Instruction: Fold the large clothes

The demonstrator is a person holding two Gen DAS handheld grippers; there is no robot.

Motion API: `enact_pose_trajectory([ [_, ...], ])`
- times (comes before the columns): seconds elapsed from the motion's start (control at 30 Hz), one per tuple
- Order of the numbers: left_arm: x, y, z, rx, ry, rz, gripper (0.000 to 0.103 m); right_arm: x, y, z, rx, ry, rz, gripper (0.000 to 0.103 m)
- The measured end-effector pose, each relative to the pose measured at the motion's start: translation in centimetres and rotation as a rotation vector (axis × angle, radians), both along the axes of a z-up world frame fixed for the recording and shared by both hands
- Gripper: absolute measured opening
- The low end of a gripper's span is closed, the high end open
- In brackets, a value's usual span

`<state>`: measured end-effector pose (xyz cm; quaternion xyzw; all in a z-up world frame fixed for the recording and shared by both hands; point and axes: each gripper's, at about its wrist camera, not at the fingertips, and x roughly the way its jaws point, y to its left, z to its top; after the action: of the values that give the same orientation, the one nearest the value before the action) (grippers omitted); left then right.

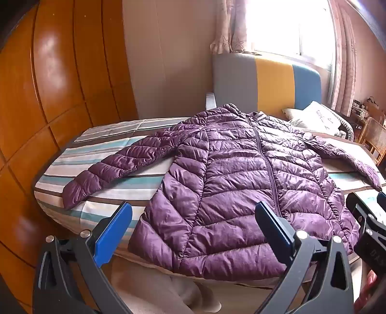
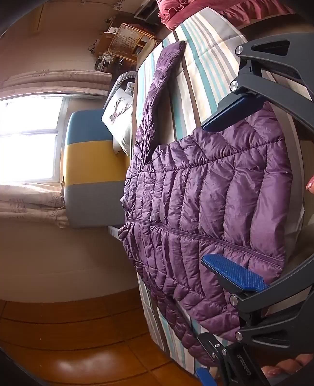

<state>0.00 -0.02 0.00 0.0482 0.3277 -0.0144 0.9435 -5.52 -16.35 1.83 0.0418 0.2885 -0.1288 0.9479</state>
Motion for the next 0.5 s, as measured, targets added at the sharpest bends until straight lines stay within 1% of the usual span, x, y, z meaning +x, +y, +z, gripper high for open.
enact_pose_trajectory([
  [0.3, 0.1, -0.3, 0.0, -0.002, 0.004, -0.004, 0.101, 0.1, 0.0, -0.2, 0.004, 0.007, 0.003, 0.1],
  [0.43, -0.2, -1.2, 0.3, 0.0, 0.005, -0.005, 0.101, 0.1, -0.2, 0.0, 0.008, 0.007, -0.001, 0.1],
  [0.5, -0.1, -0.6, 0.0, -0.004, 0.006, -0.006, 0.101, 0.1, -0.3, -0.2, 0.011, 0.006, -0.002, 0.1],
])
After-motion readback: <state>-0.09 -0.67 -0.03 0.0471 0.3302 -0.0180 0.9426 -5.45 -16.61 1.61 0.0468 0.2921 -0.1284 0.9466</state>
